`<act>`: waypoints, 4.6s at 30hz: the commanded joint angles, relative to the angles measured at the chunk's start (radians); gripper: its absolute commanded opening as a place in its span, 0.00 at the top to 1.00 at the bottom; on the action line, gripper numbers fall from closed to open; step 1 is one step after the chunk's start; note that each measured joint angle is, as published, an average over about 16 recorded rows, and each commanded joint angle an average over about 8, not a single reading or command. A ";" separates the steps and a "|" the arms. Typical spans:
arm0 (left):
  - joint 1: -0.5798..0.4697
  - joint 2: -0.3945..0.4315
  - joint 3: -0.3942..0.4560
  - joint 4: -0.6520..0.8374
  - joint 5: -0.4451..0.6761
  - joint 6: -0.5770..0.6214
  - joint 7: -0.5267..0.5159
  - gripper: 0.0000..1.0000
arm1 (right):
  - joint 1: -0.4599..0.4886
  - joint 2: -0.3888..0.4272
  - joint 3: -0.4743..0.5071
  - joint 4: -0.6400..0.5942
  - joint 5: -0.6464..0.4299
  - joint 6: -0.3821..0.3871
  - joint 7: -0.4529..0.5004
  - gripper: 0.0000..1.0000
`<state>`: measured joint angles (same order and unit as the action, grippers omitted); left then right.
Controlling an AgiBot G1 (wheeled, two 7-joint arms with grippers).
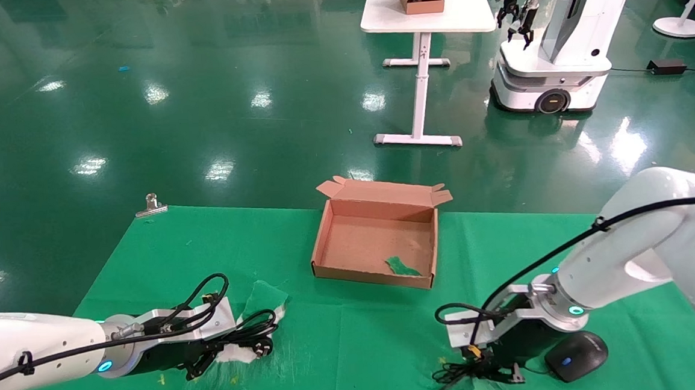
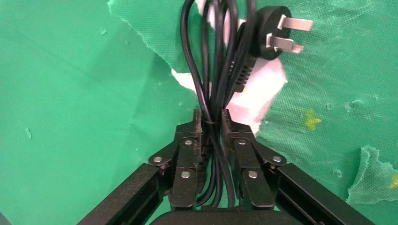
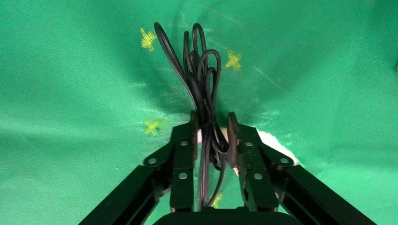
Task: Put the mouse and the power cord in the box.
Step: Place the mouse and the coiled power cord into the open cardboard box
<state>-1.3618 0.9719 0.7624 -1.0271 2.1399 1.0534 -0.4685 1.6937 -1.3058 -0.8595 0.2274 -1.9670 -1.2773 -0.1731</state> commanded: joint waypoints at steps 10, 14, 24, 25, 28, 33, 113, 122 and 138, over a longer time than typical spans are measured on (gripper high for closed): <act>0.000 0.000 0.000 0.000 0.000 0.000 0.000 1.00 | -0.001 0.000 0.000 0.001 0.000 0.001 0.000 1.00; 0.000 0.000 0.000 0.000 0.000 0.000 0.000 1.00 | -0.001 0.001 0.000 0.001 0.000 0.002 0.000 1.00; 0.000 0.000 0.000 0.000 0.000 0.000 0.000 1.00 | -0.001 0.001 0.000 0.002 0.000 0.002 0.000 1.00; 0.000 0.000 0.000 0.000 0.000 0.000 0.000 1.00 | -0.001 0.001 0.000 0.002 0.000 0.002 0.000 1.00; 0.000 0.000 0.000 0.000 0.000 0.000 0.000 1.00 | -0.001 0.001 0.000 0.002 0.000 0.003 0.000 1.00; 0.000 0.000 0.000 0.000 0.000 0.000 0.000 1.00 | -0.001 0.001 0.000 0.001 0.000 0.003 0.000 1.00; -0.342 0.315 0.496 0.643 0.026 -0.791 -0.340 0.00 | 0.191 0.182 -0.016 0.839 -0.149 -0.074 0.455 1.00; -0.356 0.294 0.485 0.769 0.030 -0.825 -0.357 0.00 | 0.201 -0.008 -0.017 0.555 -0.087 0.117 0.213 1.00; -0.358 0.307 0.482 0.794 0.014 -0.834 -0.336 0.00 | 0.044 -0.066 -0.188 0.352 0.202 0.565 -0.046 1.00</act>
<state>-1.7200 1.2789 1.2446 -0.2330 2.1541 0.2198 -0.8052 1.7462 -1.3721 -1.0409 0.5760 -1.7756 -0.7271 -0.2099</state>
